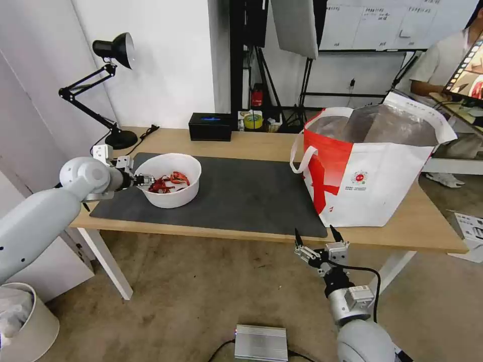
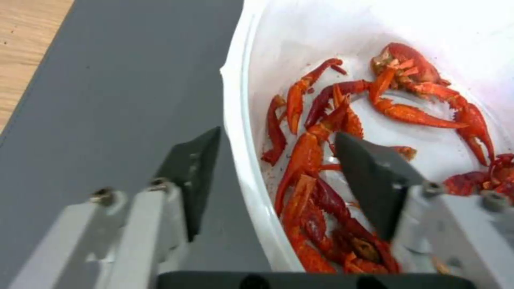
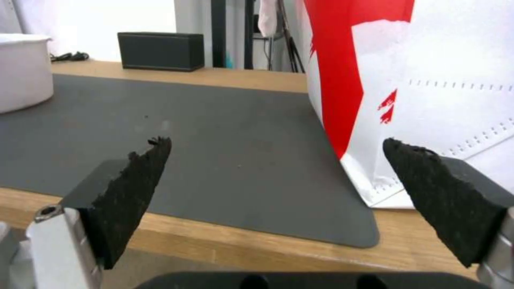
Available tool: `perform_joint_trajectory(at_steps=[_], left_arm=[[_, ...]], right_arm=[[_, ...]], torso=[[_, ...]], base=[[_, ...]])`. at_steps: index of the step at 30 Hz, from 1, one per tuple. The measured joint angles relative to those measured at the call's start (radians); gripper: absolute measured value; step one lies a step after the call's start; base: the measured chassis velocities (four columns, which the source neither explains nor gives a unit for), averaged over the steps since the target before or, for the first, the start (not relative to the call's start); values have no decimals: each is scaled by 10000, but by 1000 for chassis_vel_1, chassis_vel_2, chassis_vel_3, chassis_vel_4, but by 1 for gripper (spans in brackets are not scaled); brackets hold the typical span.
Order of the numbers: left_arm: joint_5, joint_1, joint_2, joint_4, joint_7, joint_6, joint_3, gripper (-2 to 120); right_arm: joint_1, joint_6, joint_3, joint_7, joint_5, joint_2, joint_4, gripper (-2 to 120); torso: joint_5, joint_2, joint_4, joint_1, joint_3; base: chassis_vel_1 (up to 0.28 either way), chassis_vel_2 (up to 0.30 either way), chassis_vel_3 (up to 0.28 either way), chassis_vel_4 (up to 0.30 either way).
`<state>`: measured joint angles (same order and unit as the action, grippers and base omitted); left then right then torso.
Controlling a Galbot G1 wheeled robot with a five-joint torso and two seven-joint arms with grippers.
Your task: Pick up the trash from the table and place it into the takeout bag.
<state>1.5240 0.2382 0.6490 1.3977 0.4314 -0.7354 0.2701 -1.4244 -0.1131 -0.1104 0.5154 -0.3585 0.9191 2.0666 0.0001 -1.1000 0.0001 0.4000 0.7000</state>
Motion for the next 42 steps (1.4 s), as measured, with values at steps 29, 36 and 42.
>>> perform_joint_trajectory(at_steps=[29, 36, 42], left_arm=[[1168, -630, 70, 1277, 1267, 275, -616, 0], [1934, -1621, 510, 1754, 2179, 484, -267, 0], [2436, -2623, 1080, 1981, 2606, 573, 192, 0]], right_arm=[[0, 1, 0, 0, 0, 0, 0, 100], [0, 0, 0, 0, 0, 0, 0, 100], [0, 1, 0, 0, 0, 0, -1, 100]], torso=[[-1, 0, 1, 0, 1], [-2, 0, 1, 0, 1], [1, 1, -4, 0, 1]], base=[[0, 0, 0, 0], [0, 0, 0, 0], [0, 0, 0, 0]])
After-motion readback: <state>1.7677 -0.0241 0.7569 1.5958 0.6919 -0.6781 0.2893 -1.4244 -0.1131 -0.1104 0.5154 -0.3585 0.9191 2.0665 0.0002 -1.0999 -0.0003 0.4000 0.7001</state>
